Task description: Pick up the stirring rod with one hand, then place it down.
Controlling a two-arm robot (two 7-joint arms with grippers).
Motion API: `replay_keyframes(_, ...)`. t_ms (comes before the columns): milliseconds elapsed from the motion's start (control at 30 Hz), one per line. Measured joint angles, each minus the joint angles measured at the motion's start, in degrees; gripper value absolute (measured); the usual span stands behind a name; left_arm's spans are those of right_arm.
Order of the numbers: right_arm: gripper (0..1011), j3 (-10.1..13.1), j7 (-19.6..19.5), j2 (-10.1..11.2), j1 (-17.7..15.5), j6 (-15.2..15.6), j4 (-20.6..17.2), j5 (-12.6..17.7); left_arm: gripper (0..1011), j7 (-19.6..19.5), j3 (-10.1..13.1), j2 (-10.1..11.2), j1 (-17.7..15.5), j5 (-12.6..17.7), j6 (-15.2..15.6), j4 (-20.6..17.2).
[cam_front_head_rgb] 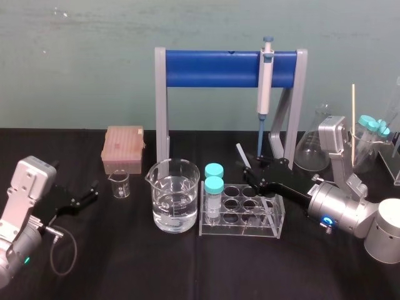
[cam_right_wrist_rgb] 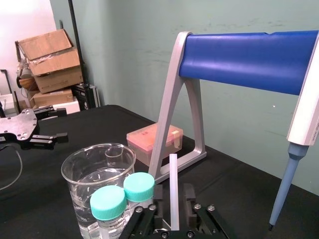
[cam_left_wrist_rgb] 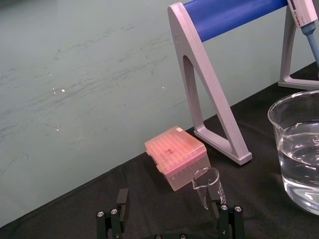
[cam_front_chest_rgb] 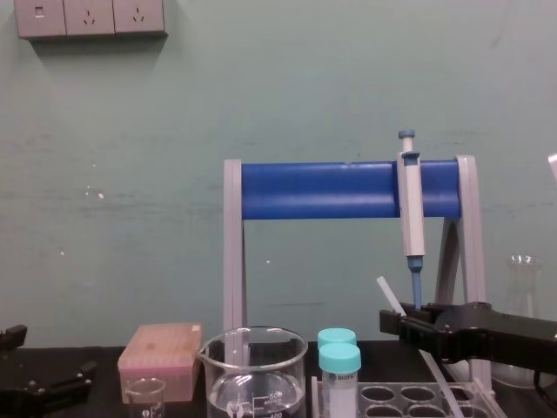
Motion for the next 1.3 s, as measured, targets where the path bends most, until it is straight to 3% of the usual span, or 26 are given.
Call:
replay_keyframes(267, 78, 0.0, 0.0, 0.0, 0.0, 0.0, 0.0, 0.0, 1000, 0.0, 0.0, 0.0, 0.0, 0.0, 0.0, 0.0)
replay_keyframes(700, 70, 0.3, -0.5, 0.1, -0.2, -0.7, -0.7, -0.5, 1000, 0.0, 0.0, 0.0, 0.0, 0.0, 0.0, 0.0)
replay_keyframes(1000, 69, 2.1, -1.4, -0.3, -0.8, -8.0, -4.7, -2.2, 1000, 0.0, 0.0, 0.0, 0.0, 0.0, 0.0, 0.0)
replay_keyframes(1167, 70, 4.3, -2.9, -2.1, -0.3, -15.3, -6.2, -3.3, 1000, 0.0, 0.0, 0.0, 0.0, 0.0, 0.0, 0.0)
replay_keyframes(1300, 69, 5.5, -2.8, -2.9, -0.4, -18.8, -5.9, -2.8, 1000, 0.0, 0.0, 0.0, 0.0, 0.0, 0.0, 0.0)
